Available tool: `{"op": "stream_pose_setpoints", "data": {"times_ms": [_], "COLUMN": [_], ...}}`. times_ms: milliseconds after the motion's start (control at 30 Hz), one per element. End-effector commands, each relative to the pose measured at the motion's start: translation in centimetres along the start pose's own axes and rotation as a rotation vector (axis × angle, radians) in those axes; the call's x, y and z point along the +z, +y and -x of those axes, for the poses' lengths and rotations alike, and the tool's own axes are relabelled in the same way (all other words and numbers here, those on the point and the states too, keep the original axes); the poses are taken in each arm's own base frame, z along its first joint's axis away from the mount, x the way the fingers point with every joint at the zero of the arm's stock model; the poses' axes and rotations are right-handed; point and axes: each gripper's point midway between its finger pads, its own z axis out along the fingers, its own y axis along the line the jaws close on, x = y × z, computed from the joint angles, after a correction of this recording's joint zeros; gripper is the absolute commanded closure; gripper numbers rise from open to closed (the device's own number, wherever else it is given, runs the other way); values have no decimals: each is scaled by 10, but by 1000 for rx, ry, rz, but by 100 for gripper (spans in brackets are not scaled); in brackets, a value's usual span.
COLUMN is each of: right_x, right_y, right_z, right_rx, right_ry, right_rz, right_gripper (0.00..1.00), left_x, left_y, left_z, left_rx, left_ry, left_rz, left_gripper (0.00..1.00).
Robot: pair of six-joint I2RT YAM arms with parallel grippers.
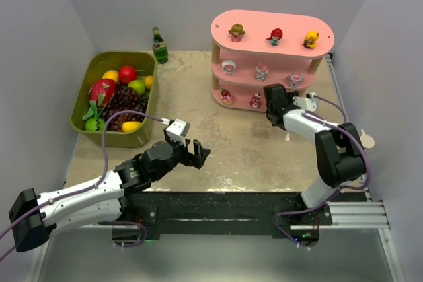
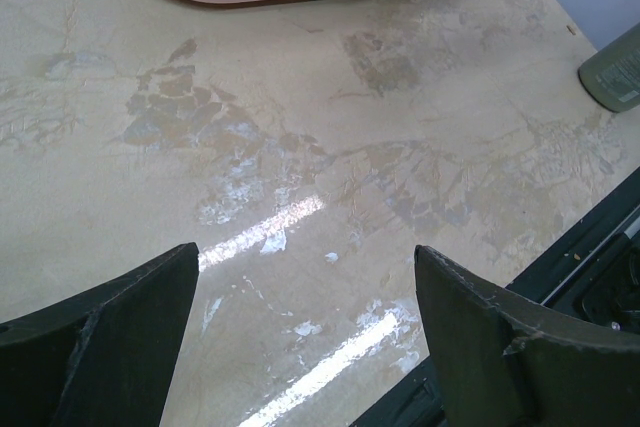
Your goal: Place and organize the plastic toys onto the shelf
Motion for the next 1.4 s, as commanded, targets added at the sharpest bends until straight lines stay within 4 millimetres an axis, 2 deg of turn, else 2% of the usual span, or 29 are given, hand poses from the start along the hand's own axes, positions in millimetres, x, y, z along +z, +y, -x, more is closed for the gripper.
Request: {"op": "stream_pose_setpoints", "data": {"times_ms": [0, 367, 833, 1133, 1367], "right_x": [7, 6, -17, -29, -46], "right_y": [0, 7, 24, 27, 6], "right_z": [-4, -1, 31, 42, 45], "right_rx": [51, 28, 42, 59, -5], "right_ry": [-13, -24, -48, -40, 29], "right_rz": [21, 54, 108, 127, 106], "right_gripper": [63, 63, 43, 39, 38], "left_x": [0, 1, 0, -1, -2], "left_y": [-1, -1, -1, -1, 5], "left_z": [9, 8, 11, 11, 15], "left_rx": [-1, 2, -4, -6, -23], "left_ry": [-39, -34, -41, -42, -58], "left_rz": [-6, -5, -5, -2, 39], "left_gripper": [7, 7, 7, 7, 6]}}
